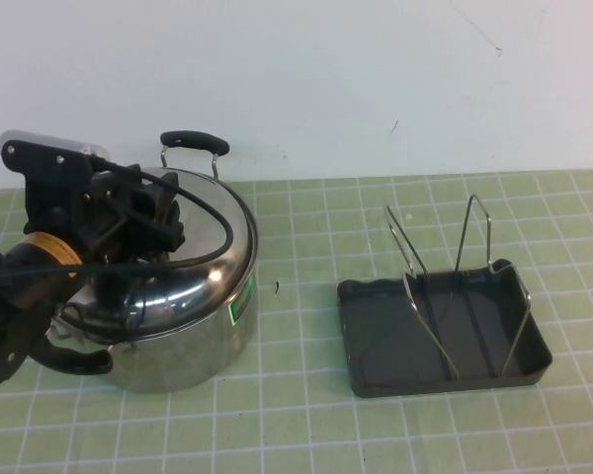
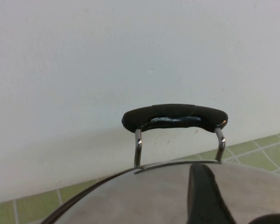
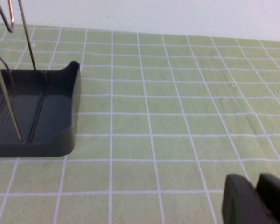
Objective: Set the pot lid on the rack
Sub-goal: Open the pot, then hand over the pot lid
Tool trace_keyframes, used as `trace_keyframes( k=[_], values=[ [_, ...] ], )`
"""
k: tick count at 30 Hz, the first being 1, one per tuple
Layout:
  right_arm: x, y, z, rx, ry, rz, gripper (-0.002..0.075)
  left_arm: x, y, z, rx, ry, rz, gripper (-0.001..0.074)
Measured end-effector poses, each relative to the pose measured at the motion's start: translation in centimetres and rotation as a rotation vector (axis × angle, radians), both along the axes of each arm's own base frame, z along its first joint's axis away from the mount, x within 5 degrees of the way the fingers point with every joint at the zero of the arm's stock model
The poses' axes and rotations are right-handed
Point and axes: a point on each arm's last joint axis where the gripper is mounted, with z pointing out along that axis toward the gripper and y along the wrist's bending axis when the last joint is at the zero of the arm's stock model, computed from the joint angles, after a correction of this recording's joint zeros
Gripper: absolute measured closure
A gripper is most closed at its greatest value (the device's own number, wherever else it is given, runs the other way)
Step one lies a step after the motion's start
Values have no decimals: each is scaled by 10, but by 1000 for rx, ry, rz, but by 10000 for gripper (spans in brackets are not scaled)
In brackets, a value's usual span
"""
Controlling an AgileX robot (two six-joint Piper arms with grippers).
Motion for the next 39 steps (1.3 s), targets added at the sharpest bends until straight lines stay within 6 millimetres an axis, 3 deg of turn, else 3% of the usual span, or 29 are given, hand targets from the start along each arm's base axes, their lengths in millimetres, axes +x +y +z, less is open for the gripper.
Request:
trace_keyframes(
  k=[7,10,17,20,29,36,39],
  values=[
    [0,0,0,-14,1,2,655,-2,-1,7,-16,-42,-9,423],
    [0,1,0,44,-6,0,655,-11,0,32,-39,-128,-24,423],
    [2,18,8,824,-45,-43,655,-53,-8,97,-246,-281,-204,423],
    [2,21,11,951,-57,-46,655,-71,-15,111,-303,-293,-341,423],
    [2,21,11,900,-59,-25,655,-89,-30,100,-153,-193,-579,423],
    [1,26,11,798,-46,64,655,-89,-31,97,-145,-172,-586,423],
    [-1,31,25,702,-114,172,655,-85,-29,96,-162,-157,-542,423]
  ],
)
